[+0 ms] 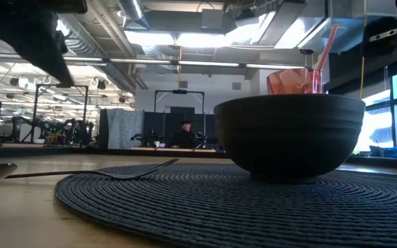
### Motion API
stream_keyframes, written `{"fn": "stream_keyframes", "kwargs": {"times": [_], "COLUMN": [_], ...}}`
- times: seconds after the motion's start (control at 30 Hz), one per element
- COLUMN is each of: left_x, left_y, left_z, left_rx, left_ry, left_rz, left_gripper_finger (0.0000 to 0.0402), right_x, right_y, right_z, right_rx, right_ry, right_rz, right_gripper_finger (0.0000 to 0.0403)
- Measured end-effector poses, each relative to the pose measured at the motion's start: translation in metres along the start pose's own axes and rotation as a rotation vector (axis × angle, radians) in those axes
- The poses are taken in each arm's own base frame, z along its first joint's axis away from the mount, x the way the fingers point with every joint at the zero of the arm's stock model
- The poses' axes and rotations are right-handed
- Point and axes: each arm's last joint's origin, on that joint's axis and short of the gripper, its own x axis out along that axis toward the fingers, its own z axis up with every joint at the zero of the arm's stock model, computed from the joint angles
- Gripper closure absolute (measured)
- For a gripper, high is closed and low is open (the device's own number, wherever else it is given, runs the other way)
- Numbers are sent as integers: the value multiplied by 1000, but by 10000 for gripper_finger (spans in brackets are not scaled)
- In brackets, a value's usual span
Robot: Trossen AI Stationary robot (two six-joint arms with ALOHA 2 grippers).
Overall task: Pick & Place Utensil
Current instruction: Put the black fork into the black bowl
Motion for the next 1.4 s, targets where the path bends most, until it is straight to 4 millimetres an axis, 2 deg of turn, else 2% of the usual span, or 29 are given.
{"fn": "stream_keyframes", "kwargs": {"times": [0.17,0.3,0.37,0.47,0.73,0.83,1.03,1.4], "left_x": [15,27,33,41,59,70,94,117], "left_y": [-48,-68,-74,-76,-69,-68,-69,-71], "left_z": [7,18,22,28,49,49,32,18], "left_rx": [139,196,207,180,135,105,126,148], "left_ry": [135,130,146,215,302,364,483,548], "left_rz": [145,256,248,163,0,-45,-14,25], "left_gripper_finger": [398,393,382,349,220,193,187,219], "right_x": [0,0,0,0,0,0,0,0], "right_y": [0,-1,-1,-1,-1,-1,0,0], "right_z": [4,6,7,6,5,4,3,3], "right_rx": [4,8,8,7,27,27,25,28], "right_ry": [-37,-65,-67,-61,-50,-42,-34,-34], "right_rz": [-5,-9,-9,-8,-6,-5,-4,-4], "right_gripper_finger": [389,389,389,389,389,389,389,389]}}
